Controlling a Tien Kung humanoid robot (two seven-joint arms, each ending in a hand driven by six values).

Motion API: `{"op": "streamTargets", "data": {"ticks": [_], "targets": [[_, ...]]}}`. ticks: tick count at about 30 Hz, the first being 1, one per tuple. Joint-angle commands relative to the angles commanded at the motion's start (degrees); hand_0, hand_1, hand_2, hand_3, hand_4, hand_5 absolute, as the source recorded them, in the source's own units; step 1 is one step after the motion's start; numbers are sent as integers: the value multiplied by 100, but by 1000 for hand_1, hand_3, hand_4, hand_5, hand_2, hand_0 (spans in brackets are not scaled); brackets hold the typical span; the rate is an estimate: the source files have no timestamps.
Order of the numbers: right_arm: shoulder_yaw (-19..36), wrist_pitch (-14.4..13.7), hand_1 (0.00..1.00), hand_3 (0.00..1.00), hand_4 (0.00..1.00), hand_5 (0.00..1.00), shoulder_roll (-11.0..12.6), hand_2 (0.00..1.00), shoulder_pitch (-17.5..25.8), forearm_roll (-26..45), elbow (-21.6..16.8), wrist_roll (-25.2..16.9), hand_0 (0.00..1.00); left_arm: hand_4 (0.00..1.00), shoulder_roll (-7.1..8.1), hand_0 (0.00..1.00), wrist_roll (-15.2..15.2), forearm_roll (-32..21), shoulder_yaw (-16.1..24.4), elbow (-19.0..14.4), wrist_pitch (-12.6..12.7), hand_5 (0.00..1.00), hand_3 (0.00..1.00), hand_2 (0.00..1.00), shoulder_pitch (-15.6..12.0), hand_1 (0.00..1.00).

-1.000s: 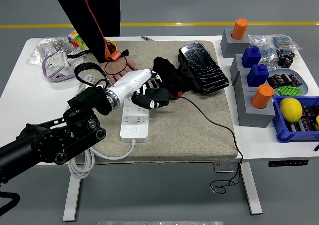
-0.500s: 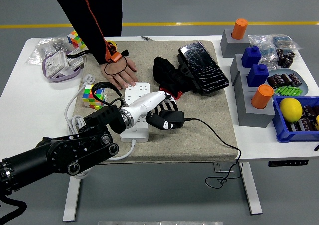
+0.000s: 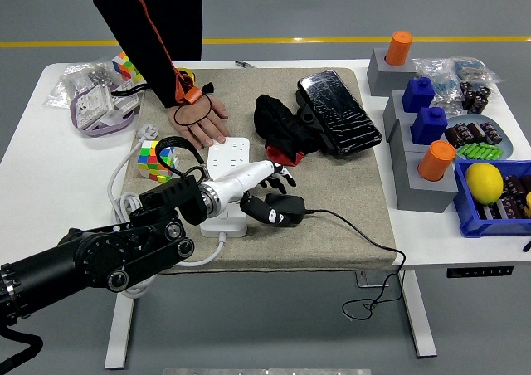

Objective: Pull the plug out and thorw away

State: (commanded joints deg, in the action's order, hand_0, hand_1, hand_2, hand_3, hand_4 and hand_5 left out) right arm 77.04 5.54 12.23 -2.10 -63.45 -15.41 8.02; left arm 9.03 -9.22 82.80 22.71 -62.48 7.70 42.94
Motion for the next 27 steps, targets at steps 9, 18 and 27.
{"op": "streamTargets", "data": {"ticks": [9,18,27], "targets": [[19,-1,669,641,970,420,1,691,8,-15,-6,-4,621,998,194,909,-242,388,633,-491,39,568,998,998,-352,998],[129,13,670,641,970,419,-20,693,64,-76,-2,-4,621,712,868,185,-584,338,1732,-2140,-114,207,693,354,-1343,258],[215,10,669,640,970,420,-26,693,65,-117,-16,-6,621,616,1452,119,-1353,339,2215,-3218,-598,2,616,203,-2161,98]]}}
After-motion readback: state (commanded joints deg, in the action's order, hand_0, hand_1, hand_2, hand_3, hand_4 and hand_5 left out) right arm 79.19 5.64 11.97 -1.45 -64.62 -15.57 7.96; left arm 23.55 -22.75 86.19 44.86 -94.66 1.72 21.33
